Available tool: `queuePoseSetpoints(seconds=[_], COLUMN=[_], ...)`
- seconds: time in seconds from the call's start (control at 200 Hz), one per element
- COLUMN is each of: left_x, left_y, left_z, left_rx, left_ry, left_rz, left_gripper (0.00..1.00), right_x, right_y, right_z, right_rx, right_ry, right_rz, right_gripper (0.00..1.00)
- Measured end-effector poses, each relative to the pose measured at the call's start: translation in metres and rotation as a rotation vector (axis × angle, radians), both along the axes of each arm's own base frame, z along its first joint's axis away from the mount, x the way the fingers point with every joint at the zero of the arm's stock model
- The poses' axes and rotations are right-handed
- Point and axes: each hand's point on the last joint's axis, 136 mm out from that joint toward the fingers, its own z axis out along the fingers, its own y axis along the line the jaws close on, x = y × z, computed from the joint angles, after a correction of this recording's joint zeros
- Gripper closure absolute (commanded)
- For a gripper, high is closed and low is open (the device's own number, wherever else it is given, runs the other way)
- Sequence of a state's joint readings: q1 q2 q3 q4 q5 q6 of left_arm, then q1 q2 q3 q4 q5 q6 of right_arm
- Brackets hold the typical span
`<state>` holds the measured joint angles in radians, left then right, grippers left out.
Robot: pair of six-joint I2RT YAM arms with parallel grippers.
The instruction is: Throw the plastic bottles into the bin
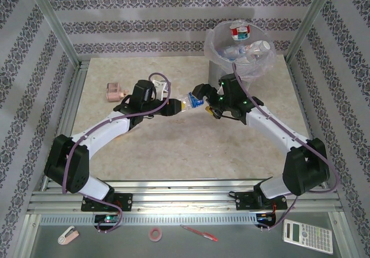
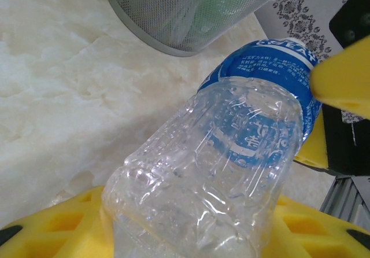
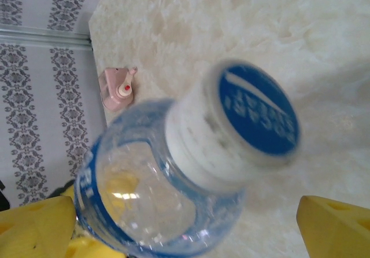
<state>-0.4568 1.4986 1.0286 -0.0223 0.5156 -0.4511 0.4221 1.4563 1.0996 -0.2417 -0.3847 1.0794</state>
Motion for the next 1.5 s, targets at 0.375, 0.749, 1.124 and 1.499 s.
queuePoseSetpoints(seconds=[0.375, 0.749, 1.124, 1.499], left_x=[-0.004, -0.006, -0.016, -0.031], left_y=[-0.006, -0.007, -0.007, -0.017], left_z=[-0.002, -0.001, -0.002, 0.012], left_rx=[0.008, 0.013, -0.01, -0.06], left_ry=[0.004, -0.005, -0.009, -0.029], left_rz=[0.005, 0.032, 0.054, -0.004], left_gripper=[0.74, 0.74, 0.67, 0.05], right_x=[0.014, 0.014, 0.01, 0.007], right_y=[0.022, 0.023, 0.025, 0.025], right_z=[-0.009, -0.011, -0.011, -0.003], right_rx=[0.029, 0.034, 0.041, 0.008], right_ry=[0.02, 0.046, 0.076, 0.06], right_rz=[-0.029, -0.071, -0.063, -0.017], right_gripper=[0.04, 0.21, 0.41, 0.48])
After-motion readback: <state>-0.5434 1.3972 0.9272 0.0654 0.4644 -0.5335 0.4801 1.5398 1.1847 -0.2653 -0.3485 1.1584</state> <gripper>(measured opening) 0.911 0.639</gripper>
